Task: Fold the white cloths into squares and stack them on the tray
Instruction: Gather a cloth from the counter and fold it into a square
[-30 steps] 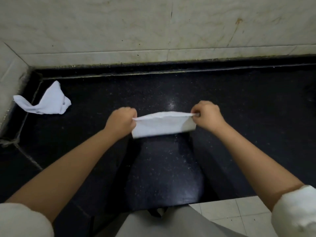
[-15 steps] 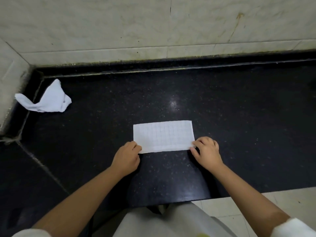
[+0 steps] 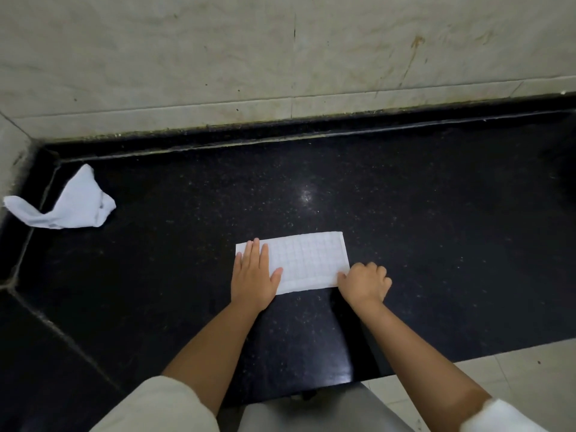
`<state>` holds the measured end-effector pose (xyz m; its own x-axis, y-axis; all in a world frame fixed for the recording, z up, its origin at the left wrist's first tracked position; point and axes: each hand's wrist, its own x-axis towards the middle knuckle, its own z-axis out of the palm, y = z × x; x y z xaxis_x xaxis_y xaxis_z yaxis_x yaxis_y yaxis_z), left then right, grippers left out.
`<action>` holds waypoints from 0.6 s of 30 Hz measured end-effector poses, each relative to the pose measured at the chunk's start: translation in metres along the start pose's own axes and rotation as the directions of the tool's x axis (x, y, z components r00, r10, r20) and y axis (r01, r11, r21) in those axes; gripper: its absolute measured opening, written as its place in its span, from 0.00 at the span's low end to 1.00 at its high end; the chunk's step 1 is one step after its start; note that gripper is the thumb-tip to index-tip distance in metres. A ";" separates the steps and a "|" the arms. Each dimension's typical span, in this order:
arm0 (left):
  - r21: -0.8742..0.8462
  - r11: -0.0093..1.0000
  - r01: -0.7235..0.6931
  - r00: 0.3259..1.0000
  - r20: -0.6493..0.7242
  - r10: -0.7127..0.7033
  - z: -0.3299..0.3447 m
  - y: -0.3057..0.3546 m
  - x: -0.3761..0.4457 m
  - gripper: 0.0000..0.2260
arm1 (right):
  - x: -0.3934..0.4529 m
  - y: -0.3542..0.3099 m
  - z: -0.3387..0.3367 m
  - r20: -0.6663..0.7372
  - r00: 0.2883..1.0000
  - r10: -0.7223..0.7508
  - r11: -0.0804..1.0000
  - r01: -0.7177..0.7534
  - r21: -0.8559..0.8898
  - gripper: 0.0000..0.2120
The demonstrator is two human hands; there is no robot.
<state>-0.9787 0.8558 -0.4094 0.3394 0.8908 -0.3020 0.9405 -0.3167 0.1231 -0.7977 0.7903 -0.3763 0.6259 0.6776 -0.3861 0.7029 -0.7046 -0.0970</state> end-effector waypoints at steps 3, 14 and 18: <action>-0.002 1.000 -0.005 1.000 -0.015 0.005 0.001 0.000 -0.001 0.29 | 0.001 -0.004 -0.001 0.041 0.998 0.038 0.999 -0.038 0.017 0.16; -0.101 0.995 0.020 0.997 -0.071 -0.027 -0.009 -0.010 -0.005 0.27 | -0.022 -0.046 -0.035 -0.127 0.978 -0.166 0.857 0.207 0.472 0.05; -0.172 0.981 0.093 0.986 -0.122 -0.115 -0.013 -0.056 -0.027 0.25 | -0.051 -0.091 -0.024 -0.295 0.869 -0.396 0.765 0.490 0.418 0.11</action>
<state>-1.0405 0.8531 -0.3961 0.2251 0.9542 -0.1970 0.9514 -0.1717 0.2556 -0.8857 0.8247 -0.3257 0.3657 0.9304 -0.0262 0.7033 -0.2946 -0.6470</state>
